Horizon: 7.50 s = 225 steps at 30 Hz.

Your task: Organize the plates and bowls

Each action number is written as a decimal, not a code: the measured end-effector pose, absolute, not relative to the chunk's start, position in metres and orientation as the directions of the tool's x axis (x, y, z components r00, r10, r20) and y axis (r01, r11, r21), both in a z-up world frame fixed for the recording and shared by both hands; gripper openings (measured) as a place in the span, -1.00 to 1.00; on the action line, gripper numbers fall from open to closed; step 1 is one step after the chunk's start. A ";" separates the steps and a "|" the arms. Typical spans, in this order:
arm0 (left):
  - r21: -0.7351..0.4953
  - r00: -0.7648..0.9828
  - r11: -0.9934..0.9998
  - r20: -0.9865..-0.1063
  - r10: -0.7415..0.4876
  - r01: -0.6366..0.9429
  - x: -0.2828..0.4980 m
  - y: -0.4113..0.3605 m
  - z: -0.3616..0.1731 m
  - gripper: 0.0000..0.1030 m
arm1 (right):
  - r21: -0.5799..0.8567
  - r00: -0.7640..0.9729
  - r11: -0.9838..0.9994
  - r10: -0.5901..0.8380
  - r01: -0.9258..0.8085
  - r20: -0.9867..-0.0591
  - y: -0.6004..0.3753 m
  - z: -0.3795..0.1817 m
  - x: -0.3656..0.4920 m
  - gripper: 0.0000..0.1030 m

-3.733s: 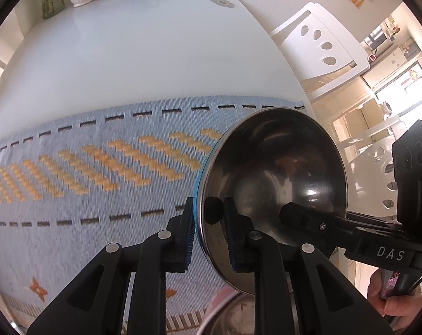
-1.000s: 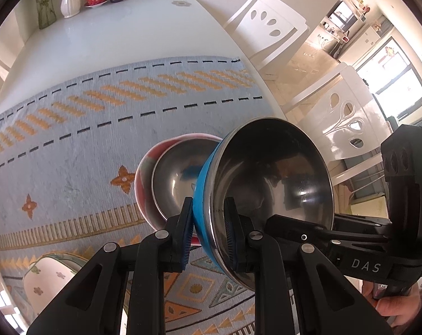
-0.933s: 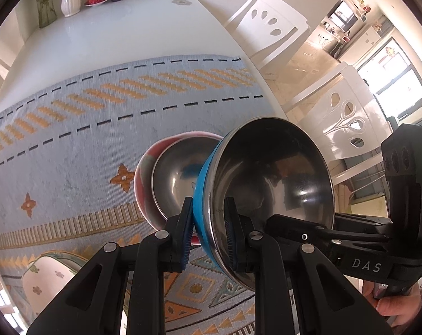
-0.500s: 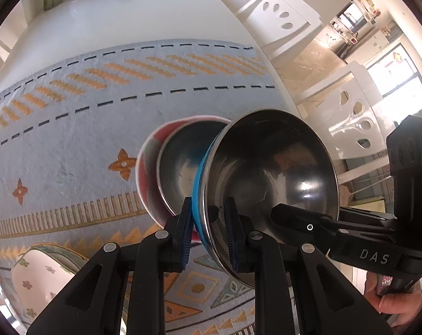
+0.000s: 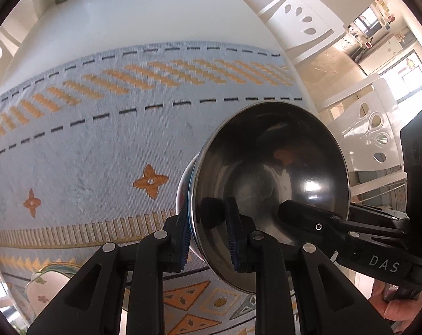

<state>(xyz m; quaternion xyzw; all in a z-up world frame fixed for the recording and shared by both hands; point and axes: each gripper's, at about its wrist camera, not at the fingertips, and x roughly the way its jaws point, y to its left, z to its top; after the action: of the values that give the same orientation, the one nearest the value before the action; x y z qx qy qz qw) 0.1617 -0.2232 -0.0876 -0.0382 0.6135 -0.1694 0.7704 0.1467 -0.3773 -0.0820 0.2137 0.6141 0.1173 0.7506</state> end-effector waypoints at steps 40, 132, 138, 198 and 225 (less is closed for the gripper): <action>-0.283 0.141 0.940 -0.940 -0.311 0.189 0.181 -0.218 -0.105 0.15 | 0.541 0.182 0.807 0.510 0.237 -0.841 -0.425 -0.108 0.149 0.08; -0.343 0.349 0.939 -0.882 -0.318 -0.010 0.036 0.016 -0.053 -0.22 | 0.506 0.075 0.850 0.520 -0.149 -0.851 -0.141 -0.066 0.068 -0.03; -0.347 0.329 0.937 -0.889 -0.317 -0.035 0.034 0.038 -0.068 -0.19 | 0.507 0.036 0.845 0.520 -0.167 -0.854 -0.108 -0.080 0.067 -0.04; -0.133 0.344 0.988 -0.927 -0.152 0.076 -0.016 0.015 -0.041 0.27 | 0.185 0.271 0.978 0.204 -0.096 -0.941 -0.134 -0.021 -0.025 0.60; -0.095 0.383 0.993 -0.917 -0.113 0.065 -0.021 -0.003 -0.050 0.27 | 0.166 0.257 0.978 0.194 -0.127 -0.947 -0.140 -0.036 -0.040 0.60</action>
<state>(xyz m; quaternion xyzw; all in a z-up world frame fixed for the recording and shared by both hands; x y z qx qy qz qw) -0.0213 -0.0032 -0.0501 -0.0215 0.5529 -0.0536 0.8312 -0.0403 -0.1405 -0.0359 0.0278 0.6009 0.1011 0.7924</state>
